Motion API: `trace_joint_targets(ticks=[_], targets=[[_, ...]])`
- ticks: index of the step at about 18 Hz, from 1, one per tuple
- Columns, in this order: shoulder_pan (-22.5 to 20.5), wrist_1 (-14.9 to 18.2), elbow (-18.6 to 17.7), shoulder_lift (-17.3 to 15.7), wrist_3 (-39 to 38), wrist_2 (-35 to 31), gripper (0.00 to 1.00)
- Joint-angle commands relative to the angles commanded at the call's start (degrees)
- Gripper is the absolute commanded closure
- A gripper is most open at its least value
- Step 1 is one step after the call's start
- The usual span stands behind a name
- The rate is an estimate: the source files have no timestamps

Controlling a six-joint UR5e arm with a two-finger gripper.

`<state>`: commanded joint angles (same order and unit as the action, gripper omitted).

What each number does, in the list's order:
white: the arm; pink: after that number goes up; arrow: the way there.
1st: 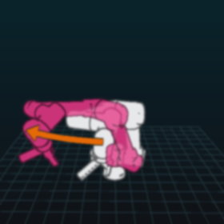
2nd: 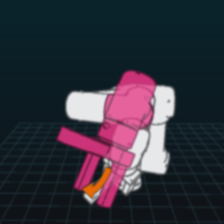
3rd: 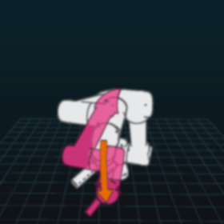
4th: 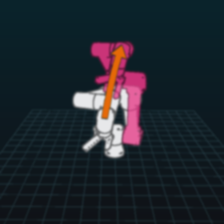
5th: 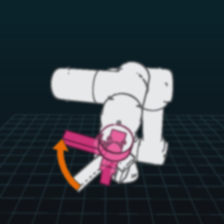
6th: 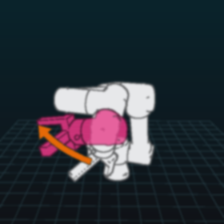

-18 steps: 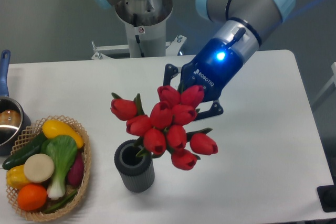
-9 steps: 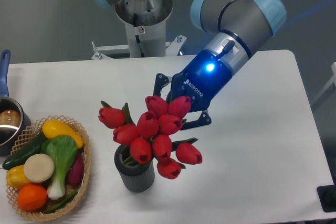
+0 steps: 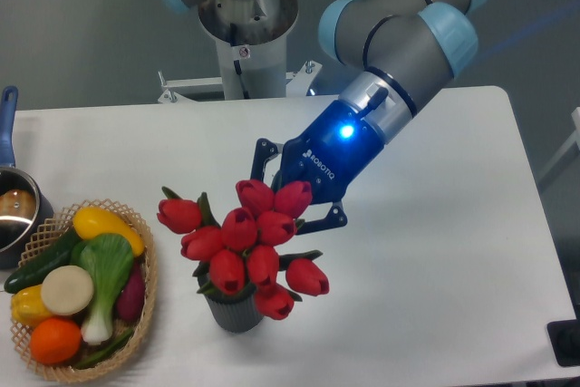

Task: Insert the flowers into the vase
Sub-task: 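Lower the tulip stems into the grey vase opening, then push the tulips further down into the vase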

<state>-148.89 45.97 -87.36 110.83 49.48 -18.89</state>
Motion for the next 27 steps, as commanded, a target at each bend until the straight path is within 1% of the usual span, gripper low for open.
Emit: trace_joint_targets(ticks=[2, 6, 8, 12, 16, 18, 21, 25, 27], targets=[[0.18, -0.09, 0.0, 0.62, 0.0, -0.96, 0.89], [0.88, -0.09, 0.0, 2.55, 0.09, -2.98, 0.86], [1.06, -0.09, -0.17, 2.73, 0.09, -3.52, 0.85], [1.14, -0.09, -1.67, 2.47, 1.05, -3.69, 0.85], [1.41, -0.18, -5.35, 0.98, 1.4, -3.69, 0.83], [1.5, -0.35, -6.59, 0.71, 2.37, -3.69, 0.82], [1.76, -0.44, -7.56, 0.88, 3.07, -3.87, 0.81], [2.73, -0.44, -8.43, 1.06, 3.16, -6.24, 0.8], [2.73, -0.44, -9.14, 1.15, 3.95, -6.42, 0.79]])
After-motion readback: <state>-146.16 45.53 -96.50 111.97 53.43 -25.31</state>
